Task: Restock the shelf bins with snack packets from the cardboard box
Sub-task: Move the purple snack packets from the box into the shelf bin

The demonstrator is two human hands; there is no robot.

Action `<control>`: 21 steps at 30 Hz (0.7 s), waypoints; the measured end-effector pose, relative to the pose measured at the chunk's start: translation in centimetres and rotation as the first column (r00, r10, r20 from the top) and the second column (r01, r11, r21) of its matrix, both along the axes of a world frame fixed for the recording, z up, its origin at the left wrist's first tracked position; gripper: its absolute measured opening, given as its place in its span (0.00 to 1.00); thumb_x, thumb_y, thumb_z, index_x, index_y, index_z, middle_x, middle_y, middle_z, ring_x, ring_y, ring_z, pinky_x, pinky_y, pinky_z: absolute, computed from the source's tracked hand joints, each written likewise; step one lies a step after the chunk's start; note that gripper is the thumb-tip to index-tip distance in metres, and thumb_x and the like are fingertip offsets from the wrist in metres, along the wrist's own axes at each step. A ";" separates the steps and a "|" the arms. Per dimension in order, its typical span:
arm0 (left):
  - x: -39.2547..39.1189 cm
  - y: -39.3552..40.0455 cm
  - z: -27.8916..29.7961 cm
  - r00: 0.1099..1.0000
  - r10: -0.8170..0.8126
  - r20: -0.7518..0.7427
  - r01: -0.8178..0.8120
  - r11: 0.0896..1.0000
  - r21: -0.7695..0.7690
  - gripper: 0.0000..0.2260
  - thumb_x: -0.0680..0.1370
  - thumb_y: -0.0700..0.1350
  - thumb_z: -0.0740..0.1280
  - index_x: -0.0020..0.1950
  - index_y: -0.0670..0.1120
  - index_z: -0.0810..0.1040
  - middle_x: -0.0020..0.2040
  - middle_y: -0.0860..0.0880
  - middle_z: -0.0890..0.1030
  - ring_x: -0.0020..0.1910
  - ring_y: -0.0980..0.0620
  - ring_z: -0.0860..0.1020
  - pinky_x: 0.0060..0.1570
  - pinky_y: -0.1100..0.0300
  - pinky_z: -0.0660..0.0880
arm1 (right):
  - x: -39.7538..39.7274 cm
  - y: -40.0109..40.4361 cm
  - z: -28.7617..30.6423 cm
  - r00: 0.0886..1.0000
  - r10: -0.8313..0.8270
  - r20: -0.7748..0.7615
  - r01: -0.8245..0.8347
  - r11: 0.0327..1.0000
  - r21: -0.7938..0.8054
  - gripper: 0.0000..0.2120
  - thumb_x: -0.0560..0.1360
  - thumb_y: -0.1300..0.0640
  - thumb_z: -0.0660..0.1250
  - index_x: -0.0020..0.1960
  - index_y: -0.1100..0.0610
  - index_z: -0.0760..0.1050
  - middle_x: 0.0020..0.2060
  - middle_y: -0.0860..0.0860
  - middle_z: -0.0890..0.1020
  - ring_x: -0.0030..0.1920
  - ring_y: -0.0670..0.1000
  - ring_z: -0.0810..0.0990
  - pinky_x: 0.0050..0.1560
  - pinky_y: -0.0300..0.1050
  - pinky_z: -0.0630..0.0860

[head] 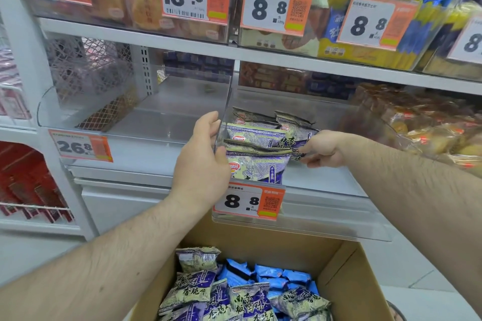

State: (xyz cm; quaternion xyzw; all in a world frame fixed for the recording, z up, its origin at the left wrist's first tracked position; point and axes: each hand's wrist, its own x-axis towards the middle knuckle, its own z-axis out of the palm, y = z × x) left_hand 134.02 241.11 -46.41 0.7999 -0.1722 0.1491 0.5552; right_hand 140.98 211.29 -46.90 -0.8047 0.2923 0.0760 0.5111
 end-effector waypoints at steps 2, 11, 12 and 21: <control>-0.1 0.1 0.2 1.000 -0.006 -0.006 0.006 1.000 -0.007 0.25 0.80 0.35 0.61 0.75 0.49 0.61 0.69 0.53 0.73 0.67 0.57 0.71 0.65 0.63 0.67 | -0.5 0.3 0.3 0.999 -0.001 -0.034 0.000 1.000 -0.018 0.11 0.78 0.62 0.67 0.60 0.61 0.73 0.65 0.58 0.74 0.45 0.56 0.81 0.46 0.52 0.77; -1.8 0.5 0.6 0.896 0.001 0.445 -0.073 0.987 0.144 0.23 0.72 0.40 0.65 0.67 0.43 0.68 0.60 0.47 0.70 0.59 0.49 0.69 0.60 0.61 0.67 | -5.3 4.9 4.7 0.998 0.008 -0.067 -0.045 0.827 -0.560 0.15 0.75 0.50 0.69 0.52 0.62 0.75 0.45 0.57 0.81 0.36 0.55 0.81 0.40 0.47 0.80; -2.3 0.5 0.5 0.870 -0.059 0.489 -0.034 0.983 0.179 0.22 0.71 0.40 0.65 0.64 0.45 0.68 0.57 0.48 0.71 0.55 0.51 0.70 0.55 0.63 0.67 | -6.2 5.9 5.4 1.000 0.005 -0.004 -0.007 0.739 -0.673 0.13 0.73 0.50 0.68 0.47 0.60 0.77 0.40 0.56 0.81 0.35 0.55 0.80 0.36 0.43 0.77; -7.2 -0.5 -3.5 0.886 -0.463 0.011 0.434 0.838 0.331 0.11 0.73 0.41 0.64 0.51 0.56 0.73 0.43 0.59 0.77 0.39 0.59 0.74 0.41 0.63 0.71 | -17.4 14.2 4.2 0.770 0.441 0.461 0.292 0.399 -0.869 0.07 0.70 0.51 0.63 0.38 0.54 0.75 0.33 0.49 0.80 0.37 0.57 0.78 0.36 0.46 0.73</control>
